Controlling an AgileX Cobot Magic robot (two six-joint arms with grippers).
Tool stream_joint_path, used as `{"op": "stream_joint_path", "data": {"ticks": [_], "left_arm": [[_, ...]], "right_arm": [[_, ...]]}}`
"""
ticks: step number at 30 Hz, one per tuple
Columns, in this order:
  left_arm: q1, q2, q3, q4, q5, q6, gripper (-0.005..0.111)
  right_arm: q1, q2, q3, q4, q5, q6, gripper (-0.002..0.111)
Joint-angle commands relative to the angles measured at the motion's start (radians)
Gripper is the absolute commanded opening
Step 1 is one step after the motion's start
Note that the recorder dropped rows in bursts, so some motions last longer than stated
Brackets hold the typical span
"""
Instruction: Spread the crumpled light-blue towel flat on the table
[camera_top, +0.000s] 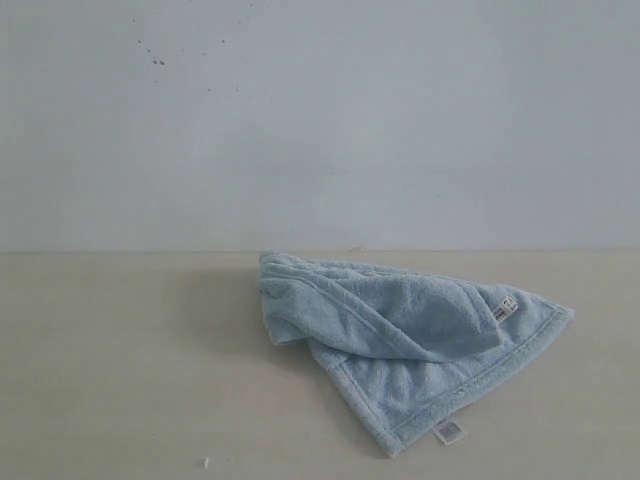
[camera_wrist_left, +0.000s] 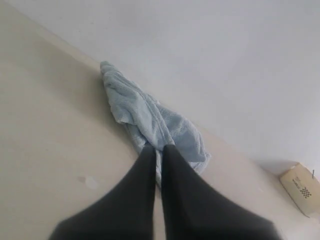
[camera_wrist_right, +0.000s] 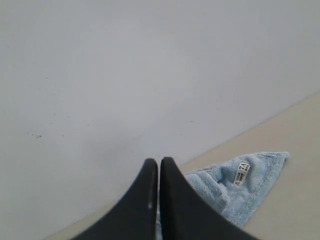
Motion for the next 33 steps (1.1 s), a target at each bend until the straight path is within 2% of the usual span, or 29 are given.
{"op": "stream_joint_path", "data": {"ticks": [1,6,11,14,18,19,21,25,26,30,33], "left_arm": [[0.0,-0.002,-0.007,-0.162,0.006,0.195,0.004],[0.0,0.014,-0.007,-0.183,0.006,0.25,0.004],[-0.002,0.121,-0.047,-0.187,0.017,0.353,0.006],[-0.002,0.2,-0.087,-0.187,0.0,0.452,0.018],[-0.002,0.339,-0.126,-0.208,-0.046,0.518,0.051],[-0.002,0.38,-0.137,-0.215,-0.058,0.531,0.059],[-0.002,0.47,-0.157,-0.237,-0.067,0.576,0.067],[-0.002,0.67,-0.219,-0.318,-0.067,0.729,0.066],[-0.002,0.715,-0.244,-0.348,-0.065,0.772,0.066],[-0.002,0.96,-0.361,-0.482,-0.02,0.949,0.066],[-0.002,1.11,-0.437,-0.554,0.024,1.031,0.066]], "right_arm": [[0.001,0.037,-0.016,-0.007,0.017,-0.022,0.001],[0.001,0.258,-0.084,0.011,0.157,-0.149,0.001],[0.067,0.603,-0.231,0.108,0.168,-0.407,0.001],[0.106,0.809,-0.347,0.121,0.18,-0.492,0.001],[0.122,1.039,-0.483,0.123,0.195,-0.553,0.004],[0.122,1.097,-0.52,0.123,0.198,-0.558,0.009],[0.122,1.173,-0.571,0.123,0.203,-0.572,0.021],[0.122,1.302,-0.639,0.123,0.199,-0.583,0.061],[0.122,1.327,-0.65,0.123,0.194,-0.583,0.066],[0.122,1.45,-0.699,0.125,0.19,-0.607,0.058],[0.122,1.528,-0.736,0.125,0.174,-0.628,0.057]]}}
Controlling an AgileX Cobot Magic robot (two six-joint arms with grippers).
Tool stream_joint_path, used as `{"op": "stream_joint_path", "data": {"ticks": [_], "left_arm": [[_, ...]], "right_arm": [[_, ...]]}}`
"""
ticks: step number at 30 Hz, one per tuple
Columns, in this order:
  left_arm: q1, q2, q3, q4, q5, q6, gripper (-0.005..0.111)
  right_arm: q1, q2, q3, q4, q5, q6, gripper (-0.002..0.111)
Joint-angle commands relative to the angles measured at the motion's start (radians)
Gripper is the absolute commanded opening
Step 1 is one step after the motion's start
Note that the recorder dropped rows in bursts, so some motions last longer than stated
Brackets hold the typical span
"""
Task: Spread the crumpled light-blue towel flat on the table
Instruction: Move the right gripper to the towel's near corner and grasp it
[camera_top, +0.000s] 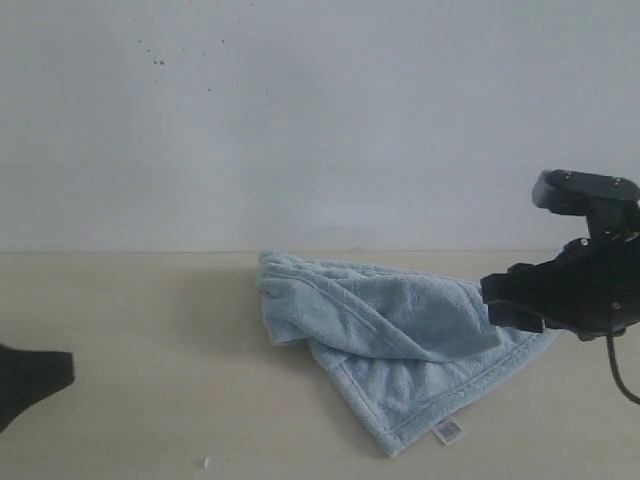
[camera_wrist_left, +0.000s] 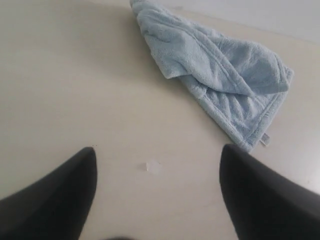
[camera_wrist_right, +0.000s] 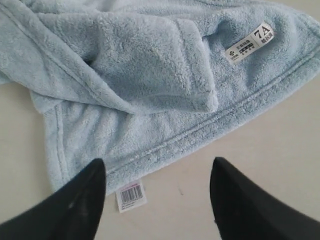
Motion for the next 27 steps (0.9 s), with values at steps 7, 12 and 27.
{"op": "stream_joint_path", "data": {"ticks": [7,12,27], "left_arm": [[-0.002,0.377,-0.174,-0.315,0.101,0.364,0.066],[-0.002,0.401,-0.178,-0.37,0.101,0.448,0.066],[-0.002,0.401,-0.178,-0.37,0.097,0.455,0.065]], "right_arm": [[0.003,0.266,-0.17,0.004,-0.008,-0.112,0.057],[-0.007,0.373,-0.278,0.014,0.016,-0.153,0.057],[-0.155,0.585,-0.434,0.502,0.274,-0.606,0.057]]}}
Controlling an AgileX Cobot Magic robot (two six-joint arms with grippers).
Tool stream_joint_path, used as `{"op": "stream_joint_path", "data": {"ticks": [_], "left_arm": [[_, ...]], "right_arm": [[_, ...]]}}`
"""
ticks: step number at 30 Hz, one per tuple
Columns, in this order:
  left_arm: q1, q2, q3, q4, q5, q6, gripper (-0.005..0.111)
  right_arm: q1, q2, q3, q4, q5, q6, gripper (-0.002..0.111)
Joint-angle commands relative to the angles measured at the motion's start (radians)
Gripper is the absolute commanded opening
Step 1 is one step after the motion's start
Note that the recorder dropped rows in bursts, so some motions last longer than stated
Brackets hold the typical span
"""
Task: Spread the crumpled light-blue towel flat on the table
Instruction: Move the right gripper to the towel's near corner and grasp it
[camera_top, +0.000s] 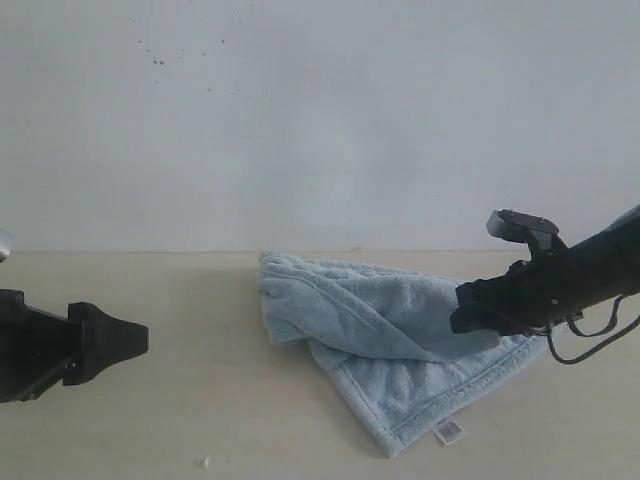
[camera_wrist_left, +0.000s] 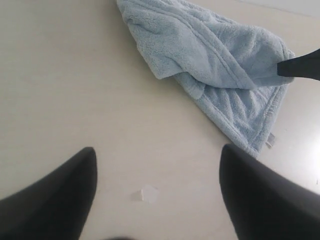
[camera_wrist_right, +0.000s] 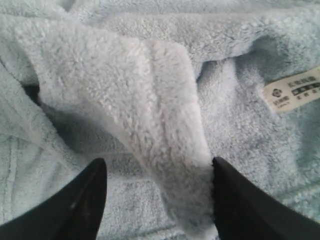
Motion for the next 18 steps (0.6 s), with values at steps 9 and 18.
{"op": "stream_joint_path", "data": {"ticks": [9,18], "left_arm": [[-0.002,0.002,-0.003,-0.009,0.014,0.013,0.065],[-0.002,0.002,-0.003,-0.009,0.014,0.013,0.065]], "right_arm": [[-0.008,0.058,-0.011,0.052,-0.035,-0.07,0.051],[-0.012,0.058,-0.011,0.027,-0.03,-0.07,0.051]]}}
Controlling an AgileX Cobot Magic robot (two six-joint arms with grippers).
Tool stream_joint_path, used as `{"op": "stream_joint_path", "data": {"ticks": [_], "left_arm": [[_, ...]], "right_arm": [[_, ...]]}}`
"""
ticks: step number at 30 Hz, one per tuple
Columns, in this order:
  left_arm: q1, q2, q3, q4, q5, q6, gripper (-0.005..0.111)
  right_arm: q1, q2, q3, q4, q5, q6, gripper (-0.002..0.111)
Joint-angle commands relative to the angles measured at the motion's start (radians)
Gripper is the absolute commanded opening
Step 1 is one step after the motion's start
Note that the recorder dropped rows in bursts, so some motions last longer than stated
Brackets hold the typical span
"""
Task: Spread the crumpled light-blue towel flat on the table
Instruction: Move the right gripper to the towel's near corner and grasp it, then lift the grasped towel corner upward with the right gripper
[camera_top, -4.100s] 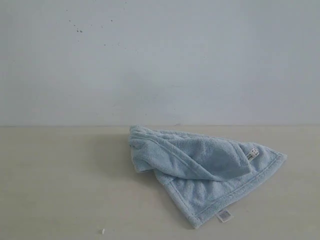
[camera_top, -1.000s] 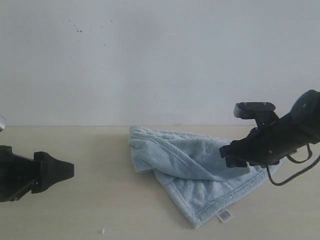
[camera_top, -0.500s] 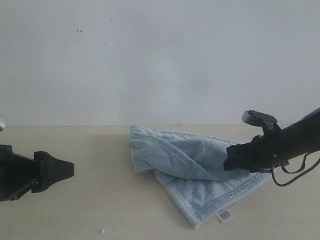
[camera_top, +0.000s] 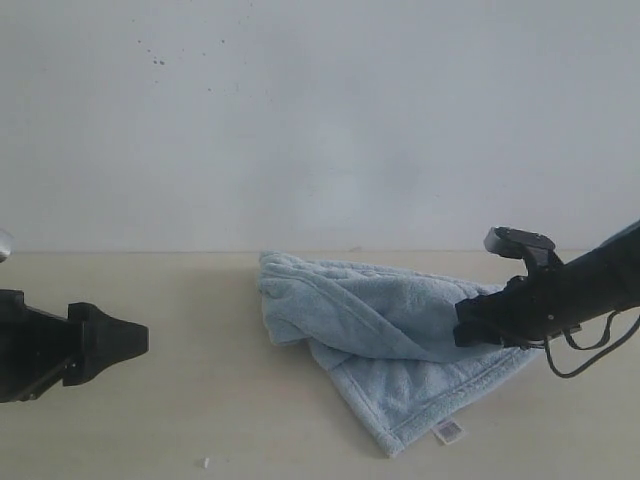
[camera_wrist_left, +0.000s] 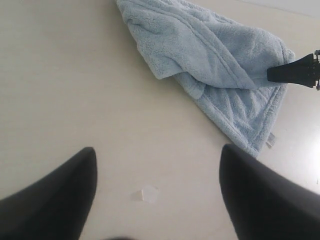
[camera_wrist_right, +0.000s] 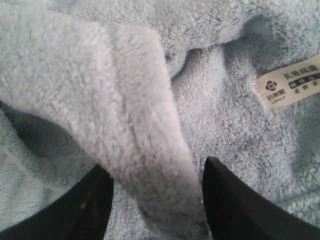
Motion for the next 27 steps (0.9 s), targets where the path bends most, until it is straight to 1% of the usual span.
{"op": "stream_joint_path", "data": {"ticks": [1,2,4,7,10,13,18,22,25,27], "left_arm": [[-0.002,0.002,-0.003,-0.009,0.014,0.011,0.065],[-0.002,0.002,-0.003,-0.009,0.014,0.011,0.064],[-0.002,0.002,-0.003,-0.009,0.014,0.011,0.062],[-0.002,0.002,-0.003,-0.009,0.023,0.011,0.058],[-0.002,0.002,-0.003,-0.014,0.082,0.011,0.057],[-0.002,-0.003,-0.003,-0.019,0.145,0.004,0.057],[-0.002,-0.069,-0.003,0.006,0.149,-0.016,0.057],[-0.002,-0.138,-0.001,0.0,0.228,-0.03,0.057],[-0.002,-0.174,-0.001,-0.009,0.306,-0.03,0.057],[-0.002,-0.183,-0.001,-0.009,0.351,-0.03,0.057]], "right_arm": [[-0.008,-0.003,-0.003,-0.007,0.017,-0.012,0.051],[-0.008,-0.003,-0.003,-0.005,0.024,-0.015,0.047],[-0.008,-0.003,-0.003,-0.005,0.042,-0.022,0.034],[-0.008,-0.003,-0.003,0.025,0.059,-0.022,0.001],[-0.008,-0.015,-0.003,0.08,0.084,-0.015,0.001],[-0.008,-0.069,-0.003,0.093,0.123,-0.041,0.001],[-0.008,-0.231,-0.003,0.093,0.225,-0.059,0.001],[-0.002,-0.346,-0.003,0.135,0.327,-0.059,0.001],[0.034,-0.385,-0.003,0.15,0.397,-0.043,0.001],[0.079,-0.393,-0.003,0.15,0.435,-0.036,0.001]]}}
